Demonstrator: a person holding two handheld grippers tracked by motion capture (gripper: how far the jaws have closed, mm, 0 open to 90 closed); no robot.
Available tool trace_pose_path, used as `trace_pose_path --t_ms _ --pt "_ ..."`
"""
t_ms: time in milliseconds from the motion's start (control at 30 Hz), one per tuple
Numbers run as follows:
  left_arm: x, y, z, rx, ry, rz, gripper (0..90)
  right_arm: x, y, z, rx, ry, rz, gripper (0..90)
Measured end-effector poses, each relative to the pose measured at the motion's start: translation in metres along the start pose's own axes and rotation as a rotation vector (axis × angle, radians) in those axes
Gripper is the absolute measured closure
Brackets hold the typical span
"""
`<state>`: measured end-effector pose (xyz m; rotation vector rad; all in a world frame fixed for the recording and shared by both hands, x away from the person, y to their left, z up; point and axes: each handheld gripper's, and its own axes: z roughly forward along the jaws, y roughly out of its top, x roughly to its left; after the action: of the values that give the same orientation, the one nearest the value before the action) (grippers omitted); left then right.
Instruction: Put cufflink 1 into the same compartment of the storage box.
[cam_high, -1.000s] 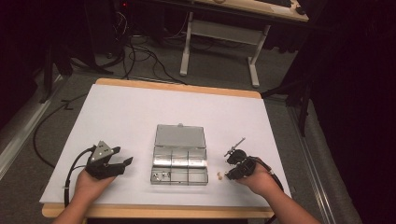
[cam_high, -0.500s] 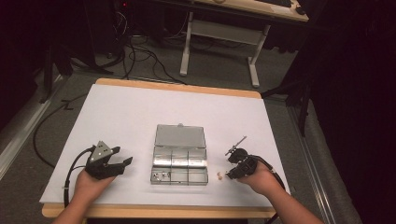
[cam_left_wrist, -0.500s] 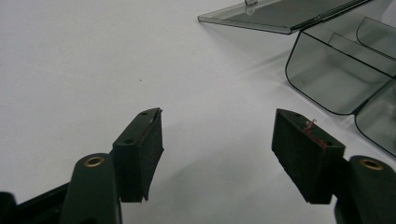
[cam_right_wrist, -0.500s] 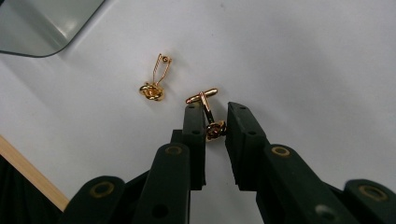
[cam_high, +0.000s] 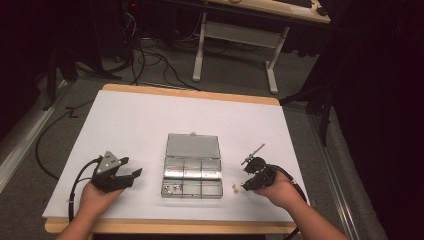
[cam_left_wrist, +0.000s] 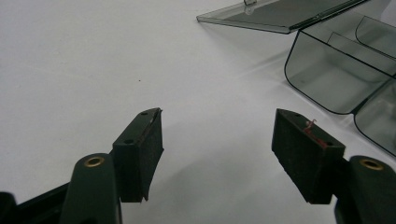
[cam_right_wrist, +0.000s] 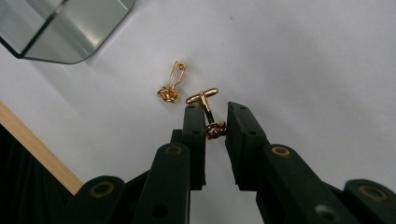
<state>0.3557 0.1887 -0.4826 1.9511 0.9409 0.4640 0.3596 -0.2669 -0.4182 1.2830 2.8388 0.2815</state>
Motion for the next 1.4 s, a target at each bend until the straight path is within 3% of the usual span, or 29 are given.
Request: trace_pose_path --t_ms 100,133,167,233,567,600,633,700,933,1400 --pt "0.000 0.000 0.000 -0.001 0.002 0.002 34.3 0.001 0.002 -0.003 -0.007 -0.003 -0.024 78.9" --pt "0.000 0.000 0.000 -0.001 0.002 0.002 34.3 0.004 0.003 -0.004 0.001 -0.005 0.003 78.9" --pt "0.000 0.000 0.000 -0.001 0.001 0.002 34.3 0.002 0.003 -0.005 -0.006 -0.004 -0.022 78.9" --pt "0.000 0.000 0.000 -0.001 0.001 0.002 34.3 0.005 0.005 -0.007 -0.005 -0.002 -0.010 78.9" --pt "0.000 0.000 0.000 0.000 0.001 0.001 34.3 0.012 0.013 -0.014 -0.010 -0.012 -0.053 78.8" --pt "0.000 0.000 0.000 -0.002 0.003 0.002 34.3 0.014 0.014 -0.015 -0.003 -0.010 -0.031 78.9" --pt "0.000 0.000 0.000 -0.002 0.003 0.003 34.3 0.014 0.015 -0.015 -0.007 -0.010 -0.049 78.9" --pt "0.000 0.000 0.000 -0.002 0.003 0.003 34.3 0.016 0.016 -0.016 -0.008 -0.007 -0.041 78.8" --pt "0.000 0.000 0.000 -0.005 -0.002 -0.005 34.2 0.021 0.024 -0.019 -0.009 -0.008 -0.104 78.9" --pt "0.000 0.000 0.000 -0.005 -0.003 -0.006 34.2 0.039 0.042 -0.025 -0.016 -0.004 -0.160 78.8"
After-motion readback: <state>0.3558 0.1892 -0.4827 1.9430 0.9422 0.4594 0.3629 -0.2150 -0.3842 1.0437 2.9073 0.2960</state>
